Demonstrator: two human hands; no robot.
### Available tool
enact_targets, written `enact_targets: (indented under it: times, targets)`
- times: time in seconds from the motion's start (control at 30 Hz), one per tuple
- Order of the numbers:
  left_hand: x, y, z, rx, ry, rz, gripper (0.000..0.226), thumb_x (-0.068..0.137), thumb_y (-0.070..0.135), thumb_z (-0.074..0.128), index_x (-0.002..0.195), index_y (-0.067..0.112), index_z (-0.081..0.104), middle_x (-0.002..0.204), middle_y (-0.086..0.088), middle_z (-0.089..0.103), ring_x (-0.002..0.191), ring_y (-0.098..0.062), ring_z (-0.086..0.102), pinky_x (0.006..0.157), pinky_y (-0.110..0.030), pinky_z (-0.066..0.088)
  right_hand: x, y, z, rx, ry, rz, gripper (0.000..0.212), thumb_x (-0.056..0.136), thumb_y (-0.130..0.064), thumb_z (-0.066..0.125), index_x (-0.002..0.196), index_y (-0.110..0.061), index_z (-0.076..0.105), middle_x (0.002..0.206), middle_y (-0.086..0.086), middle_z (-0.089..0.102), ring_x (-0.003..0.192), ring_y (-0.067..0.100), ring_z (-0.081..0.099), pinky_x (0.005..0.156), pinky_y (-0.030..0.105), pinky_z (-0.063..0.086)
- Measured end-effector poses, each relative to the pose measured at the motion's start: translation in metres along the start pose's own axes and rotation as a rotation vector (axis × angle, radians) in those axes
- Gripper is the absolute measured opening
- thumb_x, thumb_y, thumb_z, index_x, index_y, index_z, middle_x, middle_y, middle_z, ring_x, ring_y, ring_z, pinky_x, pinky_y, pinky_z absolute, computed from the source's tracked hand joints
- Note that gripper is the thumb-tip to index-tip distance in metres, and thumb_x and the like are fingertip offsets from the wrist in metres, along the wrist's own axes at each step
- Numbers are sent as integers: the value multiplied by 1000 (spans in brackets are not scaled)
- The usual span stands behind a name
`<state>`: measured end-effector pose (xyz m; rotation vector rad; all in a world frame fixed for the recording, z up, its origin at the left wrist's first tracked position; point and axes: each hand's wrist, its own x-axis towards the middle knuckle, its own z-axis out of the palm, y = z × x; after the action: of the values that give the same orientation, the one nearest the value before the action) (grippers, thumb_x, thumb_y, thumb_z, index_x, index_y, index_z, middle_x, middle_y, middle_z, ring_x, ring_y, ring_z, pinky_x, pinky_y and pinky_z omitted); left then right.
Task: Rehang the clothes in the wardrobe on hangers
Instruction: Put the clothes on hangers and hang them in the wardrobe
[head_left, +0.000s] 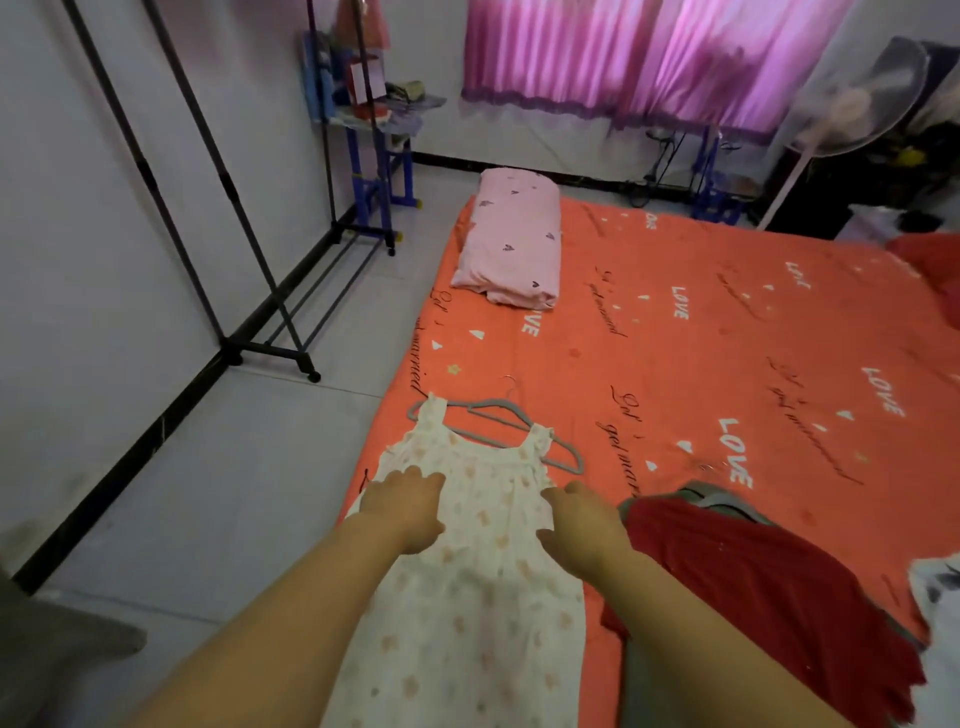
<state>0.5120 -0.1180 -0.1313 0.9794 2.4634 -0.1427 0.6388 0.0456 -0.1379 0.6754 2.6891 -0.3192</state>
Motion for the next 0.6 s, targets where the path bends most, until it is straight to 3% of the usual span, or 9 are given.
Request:
enact_targets:
  times: [0.17,0.37,0.6]
  targets:
    - [102,-6,-4,-29,-13,-6,57,93,37,50,142,19,28,134,-9,41,122,-29,41,97,-41,39,117,17,4,14,-64,-48,47,93,-31,50,135,-11,42,136,10,44,127,29,40,103,37,37]
    - [227,-7,18,-83,28,-16,60,92,38,51,143,20,27,137,-6,40,123,-26,41,95,-39,38,253,41,31,7,-112,-41,45,94,-30,49,134,-12,39,132,12,44,121,30,43,98,38,39]
    - [335,-13,71,-131,69,11,61,92,36,52,145,22,25,138,-4,39,126,-24,38,97,-38,39,379,62,98,74,-65,22,44,92,-15,48,134,-9,36,130,15,43,118,34,46,98,41,40]
